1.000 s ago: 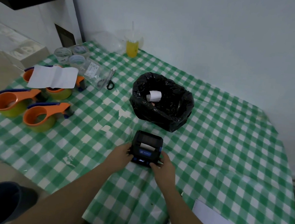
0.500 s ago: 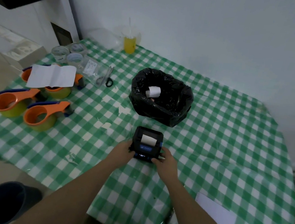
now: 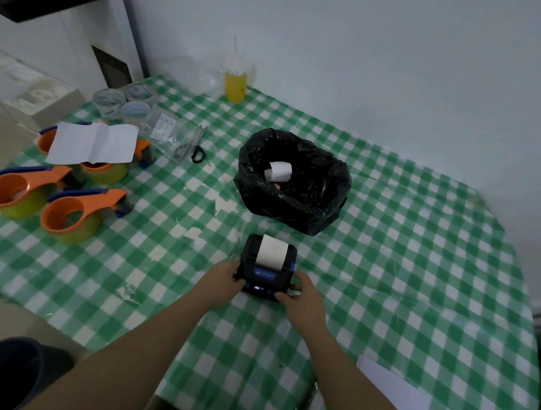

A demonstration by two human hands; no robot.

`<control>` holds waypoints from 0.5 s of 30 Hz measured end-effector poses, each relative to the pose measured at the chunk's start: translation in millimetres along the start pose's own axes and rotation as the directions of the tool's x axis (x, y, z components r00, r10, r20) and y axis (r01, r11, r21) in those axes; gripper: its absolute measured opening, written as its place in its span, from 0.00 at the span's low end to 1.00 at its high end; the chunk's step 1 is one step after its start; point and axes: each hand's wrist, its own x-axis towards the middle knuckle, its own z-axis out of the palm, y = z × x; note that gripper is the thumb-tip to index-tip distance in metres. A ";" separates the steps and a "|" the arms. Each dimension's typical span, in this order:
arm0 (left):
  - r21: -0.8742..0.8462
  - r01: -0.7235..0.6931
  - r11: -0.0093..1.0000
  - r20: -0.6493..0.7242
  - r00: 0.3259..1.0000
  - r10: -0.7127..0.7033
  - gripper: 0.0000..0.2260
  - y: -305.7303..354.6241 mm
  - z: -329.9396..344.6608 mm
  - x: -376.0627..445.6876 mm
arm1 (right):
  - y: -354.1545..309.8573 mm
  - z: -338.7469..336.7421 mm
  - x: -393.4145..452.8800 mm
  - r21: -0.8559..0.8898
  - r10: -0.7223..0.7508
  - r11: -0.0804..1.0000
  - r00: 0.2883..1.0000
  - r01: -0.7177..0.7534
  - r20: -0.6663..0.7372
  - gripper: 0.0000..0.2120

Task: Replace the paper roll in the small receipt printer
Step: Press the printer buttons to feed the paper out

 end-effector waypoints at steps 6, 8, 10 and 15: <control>0.015 0.008 1.000 -0.008 1.000 -0.008 0.16 2.0 1.4 -1.1 | 2.4 -0.3 0.5 0.017 0.002 1.000 1.000 -0.002 -0.007 0.27; 0.020 0.009 1.000 -0.008 1.000 -0.009 0.16 1.9 1.1 -1.8 | 3.4 -0.1 0.4 0.020 0.000 1.000 1.000 0.001 -0.013 0.27; 0.025 0.010 1.000 -0.013 1.000 -0.010 0.16 2.4 1.2 -2.8 | 4.3 0.2 0.0 0.022 -0.003 1.000 1.000 0.003 -0.016 0.27; 0.043 0.020 0.999 -0.032 0.999 -0.018 0.15 5.4 2.5 -4.3 | 5.3 1.8 -1.2 0.030 -0.010 1.000 1.000 0.011 -0.021 0.28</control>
